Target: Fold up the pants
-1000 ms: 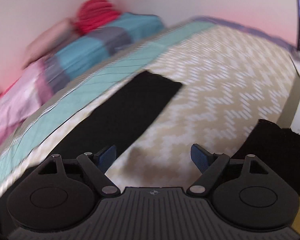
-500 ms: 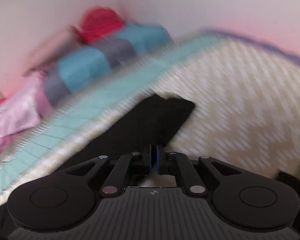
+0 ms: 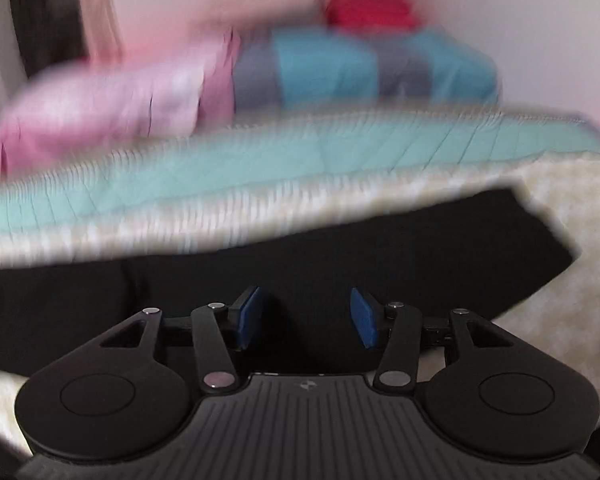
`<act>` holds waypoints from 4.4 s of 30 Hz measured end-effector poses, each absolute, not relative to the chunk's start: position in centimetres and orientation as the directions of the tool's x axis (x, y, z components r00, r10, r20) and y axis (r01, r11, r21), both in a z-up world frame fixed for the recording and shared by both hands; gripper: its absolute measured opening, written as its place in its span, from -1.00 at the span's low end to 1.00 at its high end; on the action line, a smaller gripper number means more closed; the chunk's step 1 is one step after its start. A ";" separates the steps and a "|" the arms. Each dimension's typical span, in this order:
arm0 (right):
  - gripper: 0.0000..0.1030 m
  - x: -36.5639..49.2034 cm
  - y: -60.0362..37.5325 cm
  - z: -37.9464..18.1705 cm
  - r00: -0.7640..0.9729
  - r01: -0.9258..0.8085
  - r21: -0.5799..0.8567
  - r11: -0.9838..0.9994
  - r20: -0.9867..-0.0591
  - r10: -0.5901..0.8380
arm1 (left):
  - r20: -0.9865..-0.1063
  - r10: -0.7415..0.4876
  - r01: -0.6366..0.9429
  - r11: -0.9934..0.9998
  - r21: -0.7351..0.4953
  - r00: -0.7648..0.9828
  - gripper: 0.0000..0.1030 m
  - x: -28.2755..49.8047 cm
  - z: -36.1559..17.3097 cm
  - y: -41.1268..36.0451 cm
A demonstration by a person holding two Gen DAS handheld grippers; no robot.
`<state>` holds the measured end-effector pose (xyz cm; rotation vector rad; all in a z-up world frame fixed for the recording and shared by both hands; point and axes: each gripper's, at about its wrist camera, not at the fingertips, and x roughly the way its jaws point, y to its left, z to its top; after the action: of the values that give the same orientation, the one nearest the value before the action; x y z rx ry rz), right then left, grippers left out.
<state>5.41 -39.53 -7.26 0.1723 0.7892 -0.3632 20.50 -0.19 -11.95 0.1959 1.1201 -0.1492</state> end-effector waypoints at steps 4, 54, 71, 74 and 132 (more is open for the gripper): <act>-0.35 4.5 -42.2 -6.0 0.587 0.600 0.002 0.800 -0.680 -0.439 | -0.899 0.010 0.214 0.970 0.115 0.438 1.00 20.3 -11.2 -0.3; 0.32 -8.1 -21.0 -4.7 0.517 0.187 -0.061 0.980 -0.843 -0.151 | -0.882 0.089 0.275 0.932 0.238 0.462 1.00 7.9 -9.6 5.7; 0.56 -10.5 -28.5 -4.9 0.485 0.399 -0.014 0.917 -0.845 -0.224 | -0.885 0.108 0.268 0.930 0.251 0.453 1.00 8.4 -10.1 5.7; 0.56 -11.6 -29.3 -3.6 0.532 0.440 0.011 0.898 -0.809 -0.251 | -0.891 0.101 0.255 0.938 0.233 0.442 1.00 8.6 -10.3 6.1; 0.67 -17.8 -34.9 -3.0 0.513 0.612 0.197 0.766 -0.836 -0.195 | -0.947 -0.226 -0.037 0.970 -0.240 0.227 1.00 1.2 -7.0 16.9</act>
<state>-17.76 -34.86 -3.00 0.5129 0.9113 -0.5115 1.17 16.87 -7.02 -0.2297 1.3385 -0.1317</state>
